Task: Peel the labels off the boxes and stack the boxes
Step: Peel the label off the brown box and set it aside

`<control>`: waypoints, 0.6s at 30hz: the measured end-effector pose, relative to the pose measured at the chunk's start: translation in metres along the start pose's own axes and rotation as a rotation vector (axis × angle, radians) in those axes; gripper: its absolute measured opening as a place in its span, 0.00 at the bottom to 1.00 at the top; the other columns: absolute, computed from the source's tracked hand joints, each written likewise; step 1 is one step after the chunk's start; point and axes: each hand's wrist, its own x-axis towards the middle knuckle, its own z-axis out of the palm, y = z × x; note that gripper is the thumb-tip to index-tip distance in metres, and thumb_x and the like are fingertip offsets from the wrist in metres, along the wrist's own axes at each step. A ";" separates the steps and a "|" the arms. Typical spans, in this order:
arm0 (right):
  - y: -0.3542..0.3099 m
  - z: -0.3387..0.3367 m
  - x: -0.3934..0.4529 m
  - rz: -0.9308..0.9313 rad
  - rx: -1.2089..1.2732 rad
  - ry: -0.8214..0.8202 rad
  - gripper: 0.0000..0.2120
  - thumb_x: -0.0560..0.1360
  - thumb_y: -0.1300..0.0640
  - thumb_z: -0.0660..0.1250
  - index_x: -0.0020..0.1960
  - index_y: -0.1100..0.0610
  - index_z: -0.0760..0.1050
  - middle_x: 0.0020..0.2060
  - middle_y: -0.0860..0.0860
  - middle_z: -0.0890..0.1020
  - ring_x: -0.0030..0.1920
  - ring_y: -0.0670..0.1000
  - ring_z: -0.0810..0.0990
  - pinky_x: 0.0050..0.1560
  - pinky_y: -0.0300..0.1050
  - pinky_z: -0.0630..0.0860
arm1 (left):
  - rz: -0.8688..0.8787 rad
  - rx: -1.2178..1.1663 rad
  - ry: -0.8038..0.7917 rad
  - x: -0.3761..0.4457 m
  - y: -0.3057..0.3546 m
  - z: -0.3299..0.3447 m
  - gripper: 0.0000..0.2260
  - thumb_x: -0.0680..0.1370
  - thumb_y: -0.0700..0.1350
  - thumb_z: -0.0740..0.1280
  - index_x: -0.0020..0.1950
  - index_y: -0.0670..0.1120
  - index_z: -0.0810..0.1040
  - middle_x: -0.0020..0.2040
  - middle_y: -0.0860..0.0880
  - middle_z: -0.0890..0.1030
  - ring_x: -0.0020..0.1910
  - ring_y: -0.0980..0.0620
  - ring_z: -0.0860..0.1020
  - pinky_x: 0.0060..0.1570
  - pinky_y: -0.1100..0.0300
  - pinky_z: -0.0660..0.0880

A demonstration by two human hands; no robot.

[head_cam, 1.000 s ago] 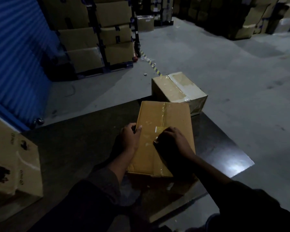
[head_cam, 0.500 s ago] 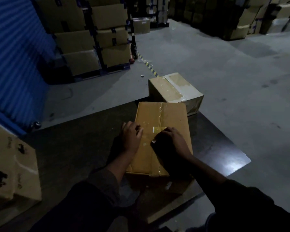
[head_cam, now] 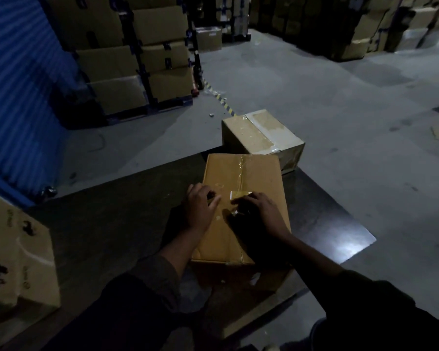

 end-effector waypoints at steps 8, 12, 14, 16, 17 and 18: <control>0.006 -0.006 -0.014 0.036 -0.034 0.077 0.09 0.72 0.54 0.72 0.52 0.52 0.83 0.51 0.51 0.80 0.53 0.51 0.75 0.54 0.49 0.73 | -0.002 0.001 -0.013 0.000 -0.002 0.003 0.07 0.75 0.47 0.71 0.47 0.44 0.80 0.49 0.47 0.78 0.53 0.47 0.74 0.50 0.54 0.73; 0.007 -0.008 -0.022 0.063 -0.023 0.076 0.10 0.74 0.53 0.70 0.54 0.53 0.82 0.54 0.51 0.79 0.55 0.50 0.74 0.56 0.49 0.72 | 0.000 -0.010 -0.018 0.001 0.000 0.003 0.07 0.75 0.47 0.71 0.46 0.44 0.80 0.49 0.47 0.78 0.53 0.47 0.74 0.51 0.52 0.74; 0.005 -0.007 -0.023 0.081 -0.037 0.088 0.11 0.73 0.54 0.71 0.55 0.53 0.82 0.54 0.51 0.80 0.55 0.49 0.74 0.55 0.49 0.73 | 0.008 -0.015 -0.018 0.001 0.001 0.003 0.06 0.75 0.47 0.71 0.45 0.44 0.80 0.48 0.46 0.78 0.52 0.47 0.74 0.50 0.53 0.73; 0.005 -0.007 -0.025 0.095 -0.041 0.105 0.11 0.73 0.55 0.71 0.55 0.54 0.81 0.54 0.51 0.80 0.54 0.49 0.75 0.54 0.49 0.74 | 0.009 -0.016 -0.022 0.001 0.003 0.002 0.06 0.75 0.46 0.71 0.45 0.44 0.80 0.48 0.46 0.78 0.52 0.47 0.74 0.49 0.55 0.71; 0.004 -0.007 -0.026 0.104 -0.033 0.112 0.11 0.73 0.56 0.71 0.55 0.54 0.81 0.54 0.51 0.80 0.54 0.49 0.75 0.54 0.49 0.74 | 0.008 -0.016 -0.028 0.001 0.003 0.002 0.06 0.75 0.46 0.71 0.45 0.44 0.80 0.49 0.46 0.78 0.53 0.47 0.74 0.49 0.56 0.71; 0.004 -0.007 -0.028 0.110 -0.023 0.122 0.11 0.74 0.56 0.70 0.55 0.55 0.81 0.54 0.51 0.80 0.54 0.49 0.75 0.54 0.49 0.74 | 0.004 -0.019 -0.037 0.001 0.004 0.002 0.06 0.75 0.46 0.71 0.46 0.44 0.80 0.49 0.46 0.78 0.53 0.46 0.74 0.50 0.55 0.71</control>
